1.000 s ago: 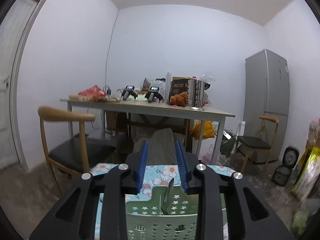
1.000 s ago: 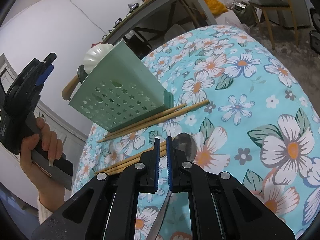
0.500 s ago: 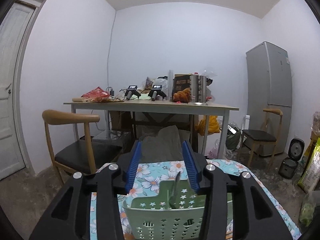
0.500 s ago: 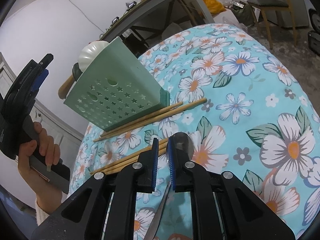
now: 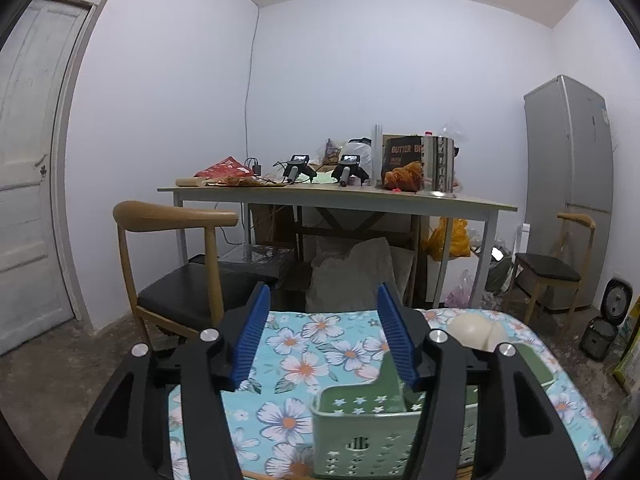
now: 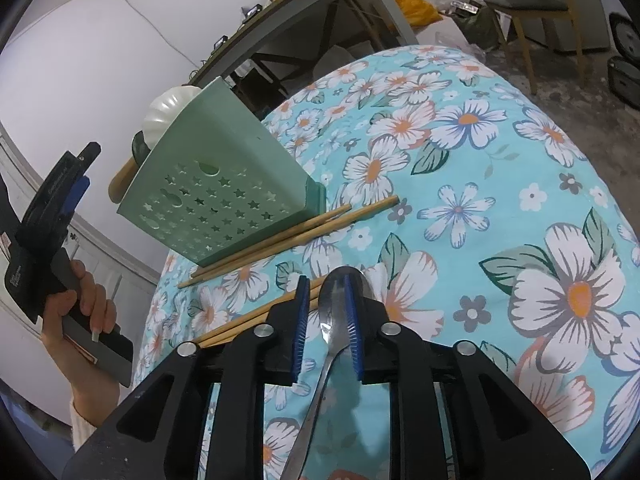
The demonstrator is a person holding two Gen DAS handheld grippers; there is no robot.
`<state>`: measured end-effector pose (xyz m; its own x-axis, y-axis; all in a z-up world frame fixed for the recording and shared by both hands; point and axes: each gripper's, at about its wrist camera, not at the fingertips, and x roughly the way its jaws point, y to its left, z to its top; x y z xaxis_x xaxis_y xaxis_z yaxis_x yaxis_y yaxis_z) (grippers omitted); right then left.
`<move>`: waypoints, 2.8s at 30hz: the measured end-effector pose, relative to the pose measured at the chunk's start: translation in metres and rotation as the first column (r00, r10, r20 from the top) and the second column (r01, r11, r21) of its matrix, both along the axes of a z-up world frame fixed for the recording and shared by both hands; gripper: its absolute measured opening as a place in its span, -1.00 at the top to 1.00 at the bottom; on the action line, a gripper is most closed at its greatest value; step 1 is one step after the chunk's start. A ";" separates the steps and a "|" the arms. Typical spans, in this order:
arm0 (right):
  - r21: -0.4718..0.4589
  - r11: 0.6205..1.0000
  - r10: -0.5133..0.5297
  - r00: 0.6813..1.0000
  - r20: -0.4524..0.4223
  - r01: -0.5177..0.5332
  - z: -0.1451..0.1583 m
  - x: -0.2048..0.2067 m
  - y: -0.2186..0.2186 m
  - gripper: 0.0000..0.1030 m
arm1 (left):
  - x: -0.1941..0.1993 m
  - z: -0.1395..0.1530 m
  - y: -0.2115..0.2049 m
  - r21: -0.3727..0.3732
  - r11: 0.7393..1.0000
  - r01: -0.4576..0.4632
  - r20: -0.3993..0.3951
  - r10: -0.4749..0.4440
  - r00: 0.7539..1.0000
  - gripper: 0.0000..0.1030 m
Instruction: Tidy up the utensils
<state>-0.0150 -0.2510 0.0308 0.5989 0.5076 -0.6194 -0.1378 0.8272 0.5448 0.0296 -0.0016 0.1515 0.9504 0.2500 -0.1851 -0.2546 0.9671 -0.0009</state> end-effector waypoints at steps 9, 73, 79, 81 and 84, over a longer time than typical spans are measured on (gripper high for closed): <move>-0.018 1.000 0.000 1.000 -0.010 0.000 -0.002 0.003 0.004 0.48 | 0.002 -0.011 0.012 0.037 0.999 -0.014 -0.051 0.016 0.999 -0.34; -0.025 1.000 0.011 1.000 -0.012 -0.011 -0.005 0.006 0.014 0.37 | 0.054 -0.145 0.103 -0.181 0.983 -0.019 -0.628 -0.100 0.772 -0.59; 0.009 0.999 -0.031 0.999 0.018 0.031 0.007 0.002 -0.007 0.36 | 0.054 -0.144 0.104 -0.184 0.983 -0.016 -0.628 -0.105 0.771 -0.61; 0.021 0.999 -0.027 1.000 -0.016 0.027 0.000 0.007 -0.011 0.36 | 0.054 -0.144 0.105 -0.185 0.983 -0.016 -0.628 -0.105 0.771 -0.61; 0.028 0.999 0.027 0.998 -0.065 -0.025 -0.012 0.018 -0.010 0.36 | 0.054 -0.145 0.103 -0.185 0.983 -0.016 -0.628 -0.105 0.771 -0.61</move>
<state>0.0031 -0.2606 0.0188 0.5439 0.5397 -0.6426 -0.1224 0.8086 0.5755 0.0838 0.1017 0.0070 0.6112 0.1173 -0.7828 -0.2122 0.9770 -0.0193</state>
